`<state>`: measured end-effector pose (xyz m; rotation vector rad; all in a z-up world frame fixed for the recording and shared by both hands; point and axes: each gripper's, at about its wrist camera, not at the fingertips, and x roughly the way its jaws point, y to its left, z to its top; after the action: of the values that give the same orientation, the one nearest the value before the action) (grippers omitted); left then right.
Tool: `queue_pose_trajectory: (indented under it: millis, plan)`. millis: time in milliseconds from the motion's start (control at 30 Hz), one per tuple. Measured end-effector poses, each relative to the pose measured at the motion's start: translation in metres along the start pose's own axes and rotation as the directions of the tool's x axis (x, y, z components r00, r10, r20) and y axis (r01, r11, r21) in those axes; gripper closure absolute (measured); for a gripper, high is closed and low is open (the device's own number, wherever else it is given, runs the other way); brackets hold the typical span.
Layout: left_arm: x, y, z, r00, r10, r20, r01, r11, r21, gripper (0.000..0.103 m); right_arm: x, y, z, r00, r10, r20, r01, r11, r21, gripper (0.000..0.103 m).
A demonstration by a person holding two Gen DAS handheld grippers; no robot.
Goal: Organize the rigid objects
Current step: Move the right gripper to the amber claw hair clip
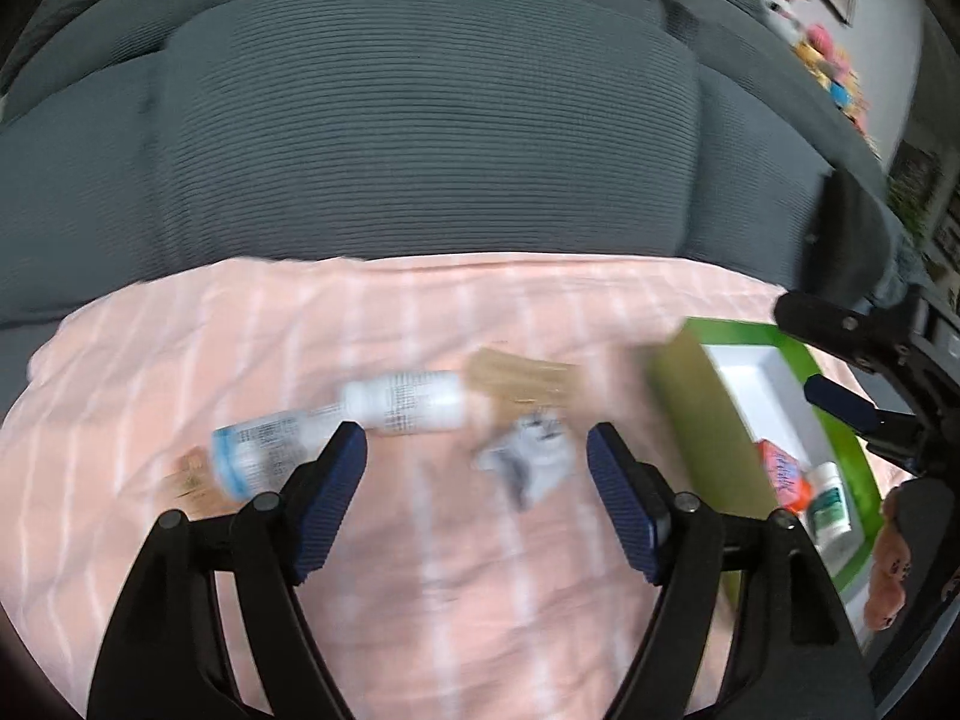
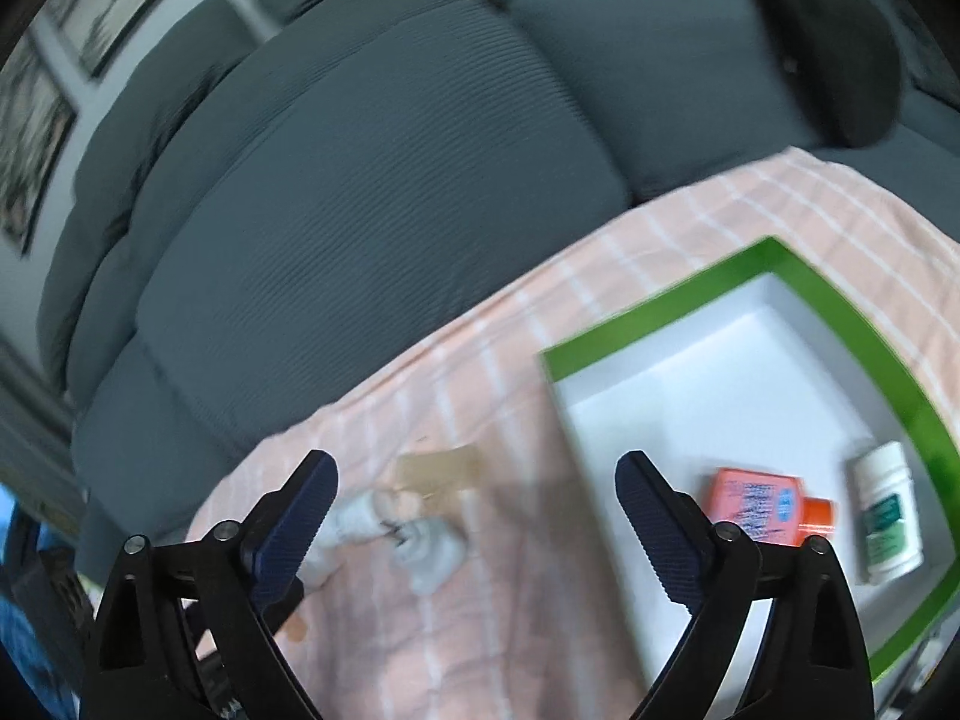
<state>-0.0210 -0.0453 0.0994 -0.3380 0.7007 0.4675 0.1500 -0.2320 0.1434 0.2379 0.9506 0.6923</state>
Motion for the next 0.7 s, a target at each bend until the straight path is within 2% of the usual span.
queue_pose_trajectory:
  millis: [100, 200, 400, 533, 700]
  plan:
    - [-0.010, 0.030, -0.003, 0.999, 0.034, 0.005, -0.034, 0.998, -0.062, 0.021, 0.007, 0.023, -0.007, 0.998, 0.062, -0.030, -0.064, 0.996, -0.056, 0.008]
    - [-0.014, 0.061, -0.012, 0.997, 0.071, -0.001, -0.071, 0.990, -0.126, 0.021, 0.017, 0.049, -0.018, 0.990, 0.121, -0.078, -0.129, 0.985, -0.113, 0.008]
    - [-0.015, 0.108, -0.038, 0.993, 0.112, -0.042, -0.119, 0.958, -0.262, 0.021, 0.047, 0.104, -0.046, 0.968, 0.147, -0.202, -0.189, 0.961, -0.203, 0.008]
    - [-0.012, 0.135, -0.047, 0.989, 0.133, -0.066, -0.148, 0.928, -0.343, 0.021, 0.076, 0.143, -0.070, 0.932, 0.169, -0.321, -0.261, 0.926, -0.271, 0.008]
    - [-0.005, 0.155, -0.055, 0.989, 0.123, -0.083, -0.146, 0.903, -0.403, 0.021, 0.102, 0.170, -0.091, 0.892, 0.185, -0.412, -0.326, 0.895, -0.305, 0.008]
